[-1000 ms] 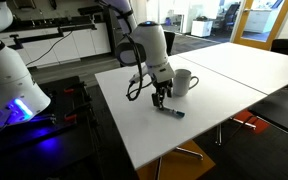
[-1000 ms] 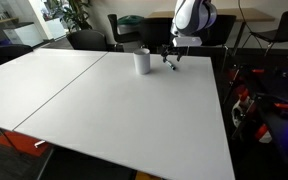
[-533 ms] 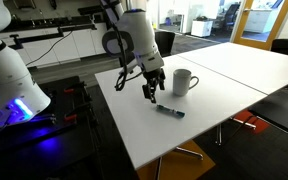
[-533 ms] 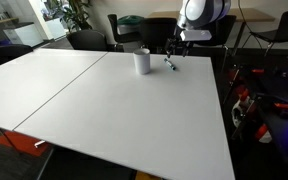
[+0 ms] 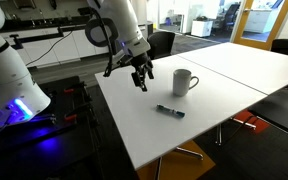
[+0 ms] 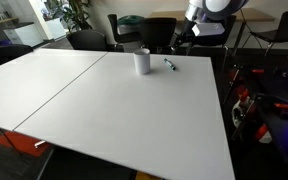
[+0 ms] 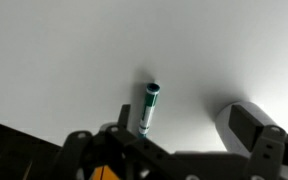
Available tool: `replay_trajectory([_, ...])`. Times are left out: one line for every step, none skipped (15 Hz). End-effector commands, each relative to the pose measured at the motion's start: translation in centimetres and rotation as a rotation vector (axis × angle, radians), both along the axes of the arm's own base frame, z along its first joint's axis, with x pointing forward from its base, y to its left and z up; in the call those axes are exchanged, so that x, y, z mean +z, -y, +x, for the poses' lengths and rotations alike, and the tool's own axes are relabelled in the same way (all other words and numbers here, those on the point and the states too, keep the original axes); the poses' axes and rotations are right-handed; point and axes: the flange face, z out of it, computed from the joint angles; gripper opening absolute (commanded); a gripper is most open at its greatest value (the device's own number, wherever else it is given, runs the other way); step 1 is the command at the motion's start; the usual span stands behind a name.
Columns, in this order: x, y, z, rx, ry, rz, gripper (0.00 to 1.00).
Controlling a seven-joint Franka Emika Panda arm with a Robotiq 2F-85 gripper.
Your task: Pick up the marker and put it on the left side of the table
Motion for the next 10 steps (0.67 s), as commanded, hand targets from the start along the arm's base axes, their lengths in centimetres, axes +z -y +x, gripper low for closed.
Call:
replay_trajectory([1.8,-2.5,-1.4,0.139,0.016,-0.037,1.0])
replay_trajectory([2.1,-3.5,-1.1,0.192,0.014,-0.044,1.0])
replay_trajectory([2.3,-4.2,-0.8,0.239,0.012,-0.053,1.0])
replay_trajectory([2.6,-5.0,-0.5,0.284,0.015,-0.063,1.0])
replay_trajectory([2.9,-5.8,-0.3,0.333,0.015,-0.07,1.0])
replay_trajectory([3.2,-6.6,0.0,0.383,0.014,-0.079,1.0])
replay_trajectory([3.4,-7.5,0.1,0.433,0.014,-0.088,1.0])
replay_trajectory([3.7,-8.1,0.3,0.48,0.013,-0.097,1.0])
replay_trajectory([3.9,-8.8,0.5,0.521,0.015,-0.105,1.0])
replay_trajectory([4.2,-9.4,0.6,0.559,0.017,-0.112,1.0])
